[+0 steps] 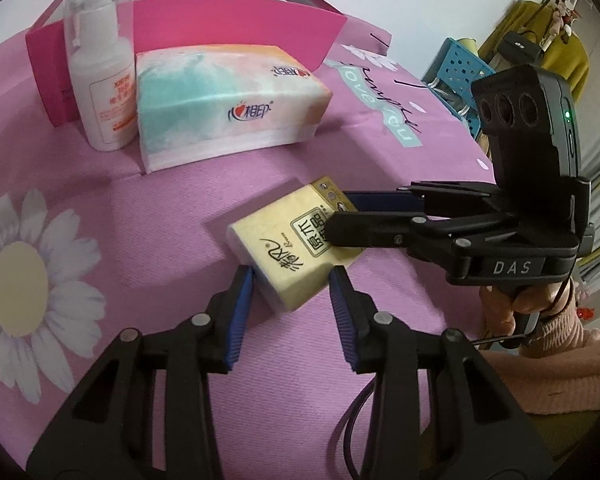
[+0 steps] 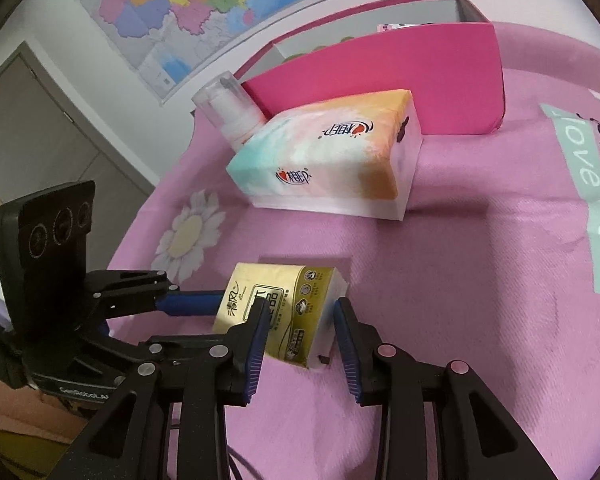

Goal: Organize soft objects
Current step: 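Lift the gold tissue pack and carry it toward the pink box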

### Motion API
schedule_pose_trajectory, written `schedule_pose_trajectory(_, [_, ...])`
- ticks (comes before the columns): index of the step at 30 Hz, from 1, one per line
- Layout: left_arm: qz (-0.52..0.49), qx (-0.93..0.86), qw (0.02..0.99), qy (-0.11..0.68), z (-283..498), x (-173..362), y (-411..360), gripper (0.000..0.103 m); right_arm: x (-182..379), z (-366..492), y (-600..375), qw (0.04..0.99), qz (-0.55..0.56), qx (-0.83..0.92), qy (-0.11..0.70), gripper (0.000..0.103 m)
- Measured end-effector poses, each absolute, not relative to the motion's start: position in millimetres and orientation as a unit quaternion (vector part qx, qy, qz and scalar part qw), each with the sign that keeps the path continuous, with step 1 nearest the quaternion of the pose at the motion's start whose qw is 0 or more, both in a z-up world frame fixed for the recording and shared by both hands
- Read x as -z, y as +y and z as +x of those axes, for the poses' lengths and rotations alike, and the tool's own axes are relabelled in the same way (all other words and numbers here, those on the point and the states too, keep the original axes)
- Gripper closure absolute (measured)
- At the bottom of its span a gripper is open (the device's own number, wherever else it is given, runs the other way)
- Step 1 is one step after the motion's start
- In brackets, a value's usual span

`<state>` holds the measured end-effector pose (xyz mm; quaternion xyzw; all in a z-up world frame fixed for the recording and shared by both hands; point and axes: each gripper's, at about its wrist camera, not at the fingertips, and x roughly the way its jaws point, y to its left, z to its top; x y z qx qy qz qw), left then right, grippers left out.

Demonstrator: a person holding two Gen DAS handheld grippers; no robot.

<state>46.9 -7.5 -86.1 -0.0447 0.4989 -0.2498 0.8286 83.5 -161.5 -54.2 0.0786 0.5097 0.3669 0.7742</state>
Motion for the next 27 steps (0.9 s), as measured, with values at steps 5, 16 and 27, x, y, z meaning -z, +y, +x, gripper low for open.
schedule_pose_trajectory(5, [-0.046,0.247,0.829,0.5,48,84,-9,0.061,50,81,-161,0.781,0.07,-0.362,0.505,0.068])
schedule_pose_trajectory(16, [-0.041,0.252,0.839,0.481,51,66,-14,0.061,22,82,-168,0.8,0.077,-0.365,0.47,0.068])
schedule_pose_trajectory(27, [-0.038,0.251,0.855,0.452,60,41,-14,0.061,2,93,-170,0.813,0.082,-0.364,0.446,0.068])
